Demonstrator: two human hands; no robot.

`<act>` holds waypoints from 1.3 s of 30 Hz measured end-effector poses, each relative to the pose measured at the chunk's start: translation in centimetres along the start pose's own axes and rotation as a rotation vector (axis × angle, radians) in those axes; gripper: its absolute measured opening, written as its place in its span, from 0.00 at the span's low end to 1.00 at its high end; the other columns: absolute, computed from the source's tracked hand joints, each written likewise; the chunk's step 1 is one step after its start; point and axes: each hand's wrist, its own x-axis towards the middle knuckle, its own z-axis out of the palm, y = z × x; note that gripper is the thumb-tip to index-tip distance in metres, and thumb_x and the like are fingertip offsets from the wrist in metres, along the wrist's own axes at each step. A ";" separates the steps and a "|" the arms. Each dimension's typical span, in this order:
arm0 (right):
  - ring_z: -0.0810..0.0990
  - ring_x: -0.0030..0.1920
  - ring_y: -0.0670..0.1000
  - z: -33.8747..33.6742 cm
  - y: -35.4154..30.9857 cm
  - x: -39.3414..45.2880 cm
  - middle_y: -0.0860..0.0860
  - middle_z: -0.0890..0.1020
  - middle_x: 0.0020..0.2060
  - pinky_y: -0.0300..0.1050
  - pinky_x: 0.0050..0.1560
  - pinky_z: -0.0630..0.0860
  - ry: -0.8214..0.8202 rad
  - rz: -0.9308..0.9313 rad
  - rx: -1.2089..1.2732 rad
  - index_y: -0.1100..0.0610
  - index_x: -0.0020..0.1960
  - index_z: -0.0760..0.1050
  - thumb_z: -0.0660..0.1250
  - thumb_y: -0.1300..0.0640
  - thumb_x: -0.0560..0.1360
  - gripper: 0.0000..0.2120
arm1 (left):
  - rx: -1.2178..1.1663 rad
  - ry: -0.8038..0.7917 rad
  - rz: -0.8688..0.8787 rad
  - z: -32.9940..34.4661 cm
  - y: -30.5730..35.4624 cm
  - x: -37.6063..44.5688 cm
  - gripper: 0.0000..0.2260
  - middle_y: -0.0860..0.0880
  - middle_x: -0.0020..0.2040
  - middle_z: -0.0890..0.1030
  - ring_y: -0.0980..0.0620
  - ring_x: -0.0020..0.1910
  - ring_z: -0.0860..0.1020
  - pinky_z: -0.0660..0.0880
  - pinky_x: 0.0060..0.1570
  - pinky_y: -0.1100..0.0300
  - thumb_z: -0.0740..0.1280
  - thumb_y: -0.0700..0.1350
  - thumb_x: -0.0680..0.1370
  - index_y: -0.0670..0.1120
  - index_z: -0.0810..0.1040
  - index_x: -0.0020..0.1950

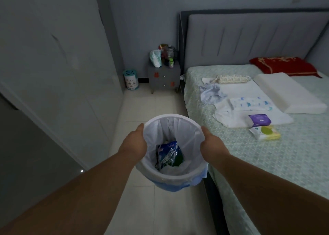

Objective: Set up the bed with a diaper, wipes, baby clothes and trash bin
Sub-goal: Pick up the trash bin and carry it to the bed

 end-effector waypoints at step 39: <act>0.76 0.45 0.54 29.5 21.4 51.3 0.52 0.78 0.49 0.46 0.45 0.73 -0.297 0.442 0.167 0.49 0.69 0.68 0.64 0.56 0.75 0.22 | -0.173 -0.420 -0.235 39.4 -6.6 46.9 0.36 0.38 0.71 0.69 0.40 0.64 0.73 0.74 0.62 0.48 0.64 0.44 0.78 0.52 0.47 0.81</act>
